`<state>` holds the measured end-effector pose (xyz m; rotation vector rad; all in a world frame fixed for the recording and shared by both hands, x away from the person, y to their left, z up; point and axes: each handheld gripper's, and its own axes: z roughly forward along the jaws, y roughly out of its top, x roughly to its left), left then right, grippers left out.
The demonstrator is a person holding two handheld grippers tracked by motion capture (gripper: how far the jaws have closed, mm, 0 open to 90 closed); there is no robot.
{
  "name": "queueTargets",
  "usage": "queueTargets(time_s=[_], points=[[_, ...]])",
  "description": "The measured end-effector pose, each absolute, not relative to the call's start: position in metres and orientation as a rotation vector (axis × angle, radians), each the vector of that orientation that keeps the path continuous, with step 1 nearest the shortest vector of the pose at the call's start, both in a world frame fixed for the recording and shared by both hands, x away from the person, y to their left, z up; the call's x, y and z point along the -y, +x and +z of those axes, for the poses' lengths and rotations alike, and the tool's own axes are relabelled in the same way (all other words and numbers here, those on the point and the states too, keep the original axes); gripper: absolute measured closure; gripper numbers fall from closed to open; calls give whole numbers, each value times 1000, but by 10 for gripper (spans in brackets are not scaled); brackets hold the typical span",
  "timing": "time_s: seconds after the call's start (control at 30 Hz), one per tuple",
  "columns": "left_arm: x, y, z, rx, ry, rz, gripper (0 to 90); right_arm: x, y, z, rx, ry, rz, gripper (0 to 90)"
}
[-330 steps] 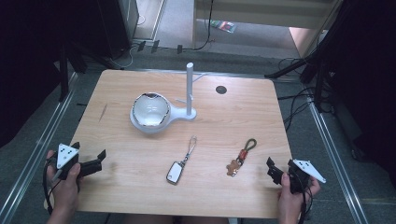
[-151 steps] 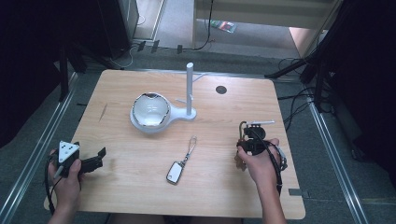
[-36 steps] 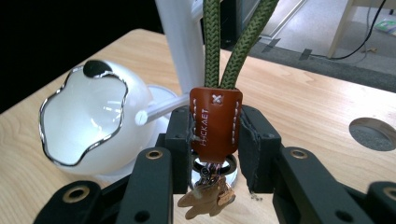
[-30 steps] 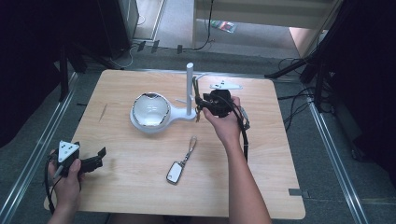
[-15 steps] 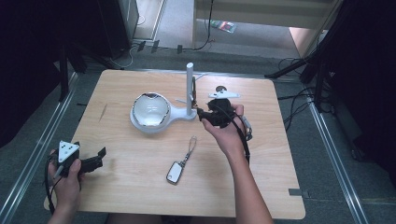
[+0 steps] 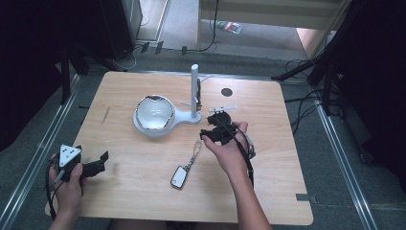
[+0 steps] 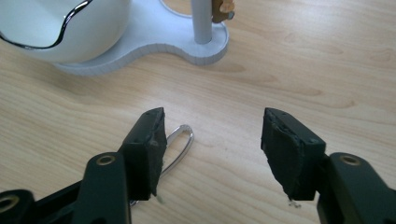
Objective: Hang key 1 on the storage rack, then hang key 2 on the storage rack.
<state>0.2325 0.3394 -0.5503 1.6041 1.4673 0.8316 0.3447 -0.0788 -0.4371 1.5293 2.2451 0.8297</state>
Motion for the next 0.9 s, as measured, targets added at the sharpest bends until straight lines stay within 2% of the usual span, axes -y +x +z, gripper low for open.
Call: queueTargets(time_s=[0.5,0.67,0.9], points=[[-341,233,-550,-1474,1601,817,13,62,337,-457,-2291,1665,707,484],[-341,234,-551,-1473,1596,819,14,57,335,-466,-2328,1682,662,550],[-340,234,-550,-1472,1601,821,14,50,335,-477,-2383,1723,618,554]])
